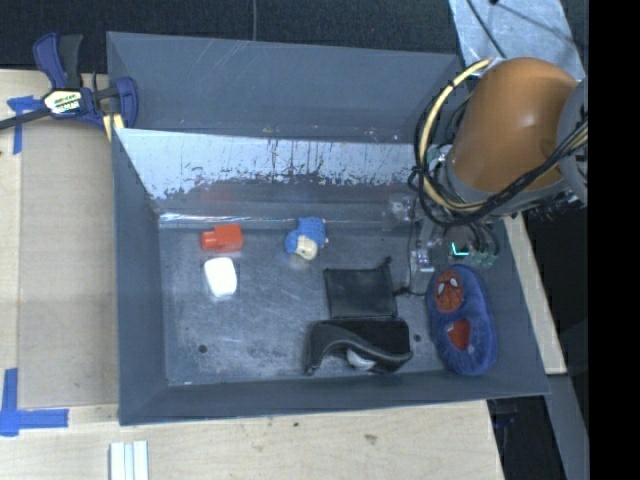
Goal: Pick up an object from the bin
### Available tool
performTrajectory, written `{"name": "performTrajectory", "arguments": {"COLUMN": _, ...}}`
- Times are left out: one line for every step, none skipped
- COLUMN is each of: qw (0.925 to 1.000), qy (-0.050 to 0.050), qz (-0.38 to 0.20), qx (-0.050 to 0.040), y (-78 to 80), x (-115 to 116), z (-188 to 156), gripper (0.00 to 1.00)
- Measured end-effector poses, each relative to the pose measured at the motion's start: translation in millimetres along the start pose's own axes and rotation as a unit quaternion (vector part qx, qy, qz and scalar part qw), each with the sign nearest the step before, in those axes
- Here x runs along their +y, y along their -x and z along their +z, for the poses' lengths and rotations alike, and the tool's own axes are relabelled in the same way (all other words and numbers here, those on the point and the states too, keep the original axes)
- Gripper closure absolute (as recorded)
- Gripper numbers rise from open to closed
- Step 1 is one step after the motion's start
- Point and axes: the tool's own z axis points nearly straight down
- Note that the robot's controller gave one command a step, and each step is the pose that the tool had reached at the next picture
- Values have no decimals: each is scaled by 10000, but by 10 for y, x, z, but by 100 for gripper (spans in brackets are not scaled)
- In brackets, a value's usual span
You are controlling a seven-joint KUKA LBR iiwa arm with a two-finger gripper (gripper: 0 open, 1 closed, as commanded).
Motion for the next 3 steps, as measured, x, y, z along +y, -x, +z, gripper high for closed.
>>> {"name": "performTrajectory", "arguments": {"qw": 9731, "qy": 3, "qz": 2305, "qx": -12, "y": 141, "x": 102, "z": 1288, "gripper": 0}}
{"name": "performTrajectory", "arguments": {"qw": 9734, "qy": 2, "qz": 2291, "qx": -21, "y": 149, "x": 97, "z": 1283, "gripper": 0}}
{"name": "performTrajectory", "arguments": {"qw": 9738, "qy": 1, "qz": 2274, "qx": -28, "y": 155, "x": 94, "z": 1278, "gripper": 0}}
